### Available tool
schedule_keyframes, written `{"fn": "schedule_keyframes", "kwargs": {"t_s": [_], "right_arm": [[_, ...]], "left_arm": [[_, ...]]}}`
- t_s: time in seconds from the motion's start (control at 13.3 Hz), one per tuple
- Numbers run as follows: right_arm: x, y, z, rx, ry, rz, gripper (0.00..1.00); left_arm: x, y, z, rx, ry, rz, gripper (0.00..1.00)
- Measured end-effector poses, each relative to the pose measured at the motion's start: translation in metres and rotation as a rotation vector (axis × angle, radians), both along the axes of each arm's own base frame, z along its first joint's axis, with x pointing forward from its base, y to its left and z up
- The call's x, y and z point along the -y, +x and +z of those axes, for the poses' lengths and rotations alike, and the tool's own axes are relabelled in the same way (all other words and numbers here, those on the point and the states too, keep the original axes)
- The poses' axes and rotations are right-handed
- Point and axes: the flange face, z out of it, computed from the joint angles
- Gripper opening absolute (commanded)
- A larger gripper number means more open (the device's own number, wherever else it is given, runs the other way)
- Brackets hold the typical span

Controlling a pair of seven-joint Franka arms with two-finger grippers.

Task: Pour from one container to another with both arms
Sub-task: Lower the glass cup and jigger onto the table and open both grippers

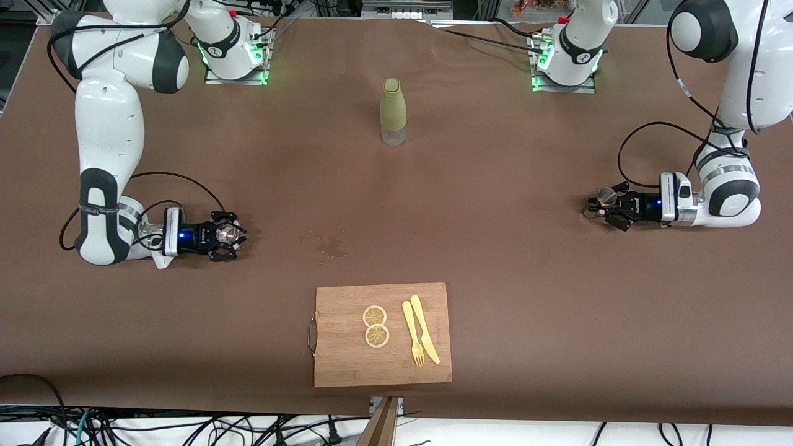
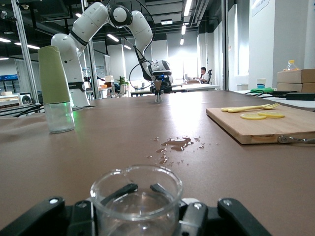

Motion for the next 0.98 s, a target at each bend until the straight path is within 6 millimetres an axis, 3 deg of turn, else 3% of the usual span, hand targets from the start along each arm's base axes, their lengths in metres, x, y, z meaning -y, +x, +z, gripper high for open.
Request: {"fn": "schedule_keyframes", "kwargs": {"t_s": [0.15,0.3,0.38,0.45,0.68,0.98], "right_arm": [[0.0,0.001,0.001,0.003,0.0,0.001,0.3],[0.001,0.0,0.0,0.008,0.0,0.0,0.33],[0.002,0.0,-0.001,0.009,0.0,-0.001,0.42],[0.003,-0.001,-0.002,0.01,0.0,-0.002,0.44],[0.005,0.0,-0.002,0.018,0.0,-0.004,0.51],[0.005,0.009,0.005,0.045,-0.004,0.004,0.63]], "left_arm": [[-0.004,-0.003,-0.004,-0.007,0.0,0.003,0.04],[-0.006,-0.005,-0.009,-0.014,-0.012,0.002,0.22],[-0.006,-0.005,-0.009,-0.015,-0.017,-0.002,0.68],[-0.007,-0.004,-0.01,-0.015,-0.016,-0.008,1.0],[-0.012,0.002,-0.014,-0.009,0.011,-0.017,1.0],[-0.04,0.032,0.007,-0.015,0.179,-0.095,1.0]]}}
